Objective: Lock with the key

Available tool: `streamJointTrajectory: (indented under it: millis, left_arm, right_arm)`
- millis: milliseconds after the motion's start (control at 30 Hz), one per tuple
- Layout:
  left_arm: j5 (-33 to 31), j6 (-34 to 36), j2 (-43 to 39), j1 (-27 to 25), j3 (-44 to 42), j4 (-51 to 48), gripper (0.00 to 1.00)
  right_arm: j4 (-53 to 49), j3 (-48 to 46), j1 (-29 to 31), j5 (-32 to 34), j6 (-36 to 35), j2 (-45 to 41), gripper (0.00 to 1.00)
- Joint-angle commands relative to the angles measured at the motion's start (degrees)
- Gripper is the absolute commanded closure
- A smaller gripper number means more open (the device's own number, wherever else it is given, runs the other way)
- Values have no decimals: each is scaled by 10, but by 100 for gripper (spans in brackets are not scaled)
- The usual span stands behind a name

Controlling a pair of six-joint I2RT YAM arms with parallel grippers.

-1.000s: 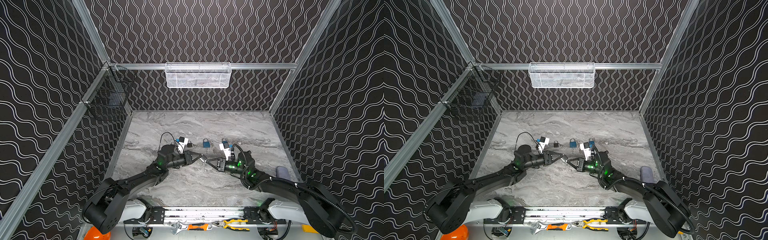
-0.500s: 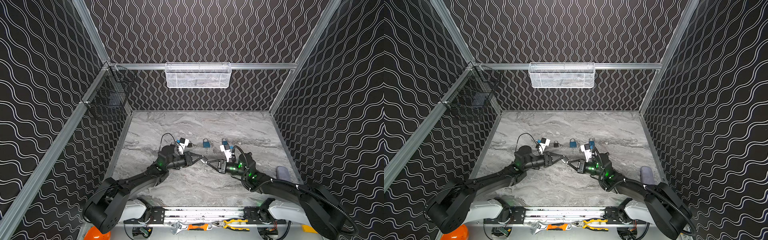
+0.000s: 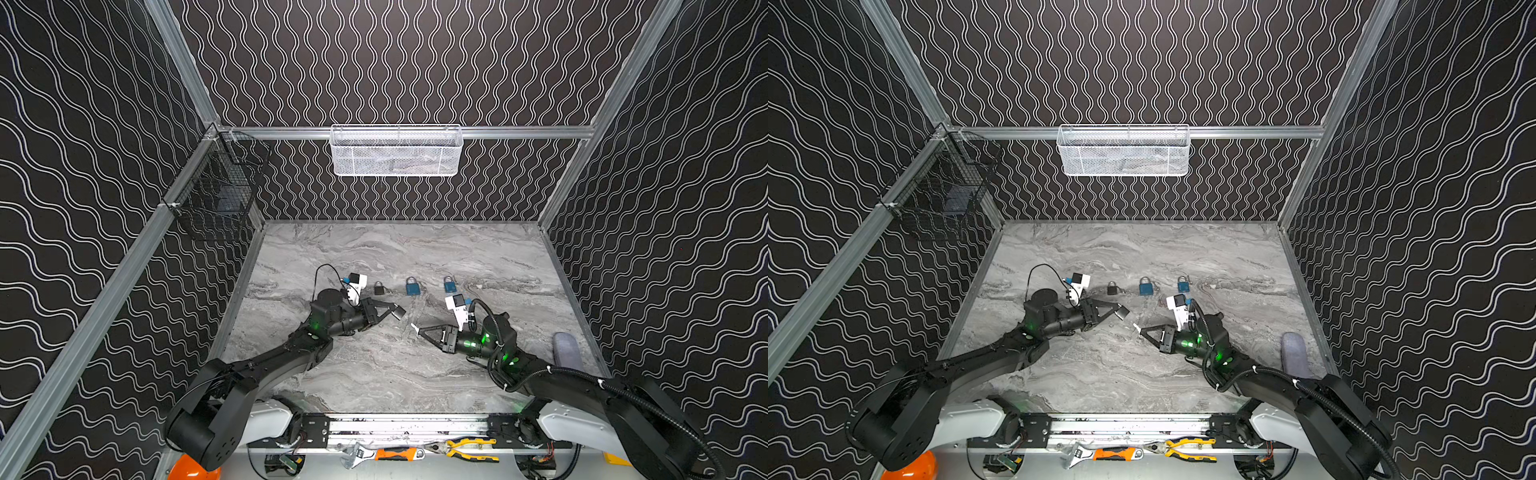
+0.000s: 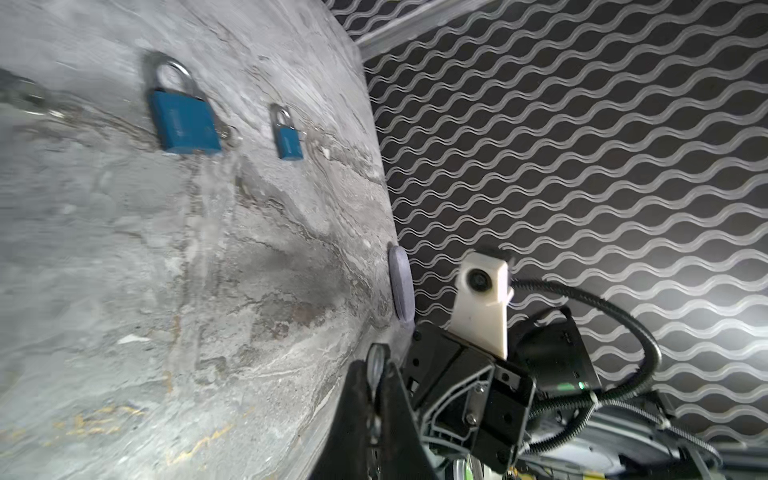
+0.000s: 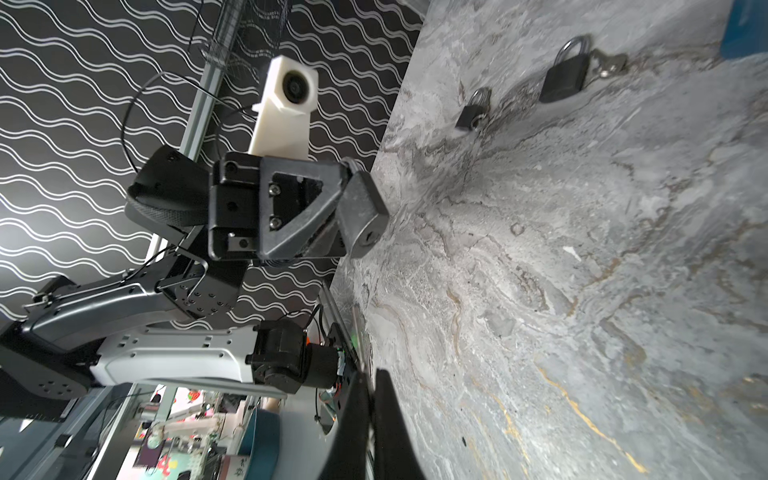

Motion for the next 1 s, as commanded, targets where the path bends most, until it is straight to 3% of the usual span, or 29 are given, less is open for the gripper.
streamJointTrajectory:
  millis: [0,133,233,333,467,733,967]
  left_arm:
    - [8,49,-17,20,32,-128,100]
    - [-15,127,-31,78,96,-349,100]
    - [-13,193,-14,140,148,-459,100]
    - [-1,284,31,201,218,-559,100]
    - [-53,409,118,250,341,-723,100]
    - [-176,455,218,298,465,-825,100]
    - [-179,476,335,306,549,-860,100]
  right_arm:
    - [-42,4,-3,20,-22,-19,100]
    - [-116,13,-11,25,-44,-41,100]
    - [-140,17,-18,20,-60,-39,100]
    - [-140,20,-21,8,-71,-23,100]
    - [-180,37,-24,15,-82,5,100]
    - [-233,56,-29,-1,-114,15,100]
    - [-250,67,-33,-19,-131,31,100]
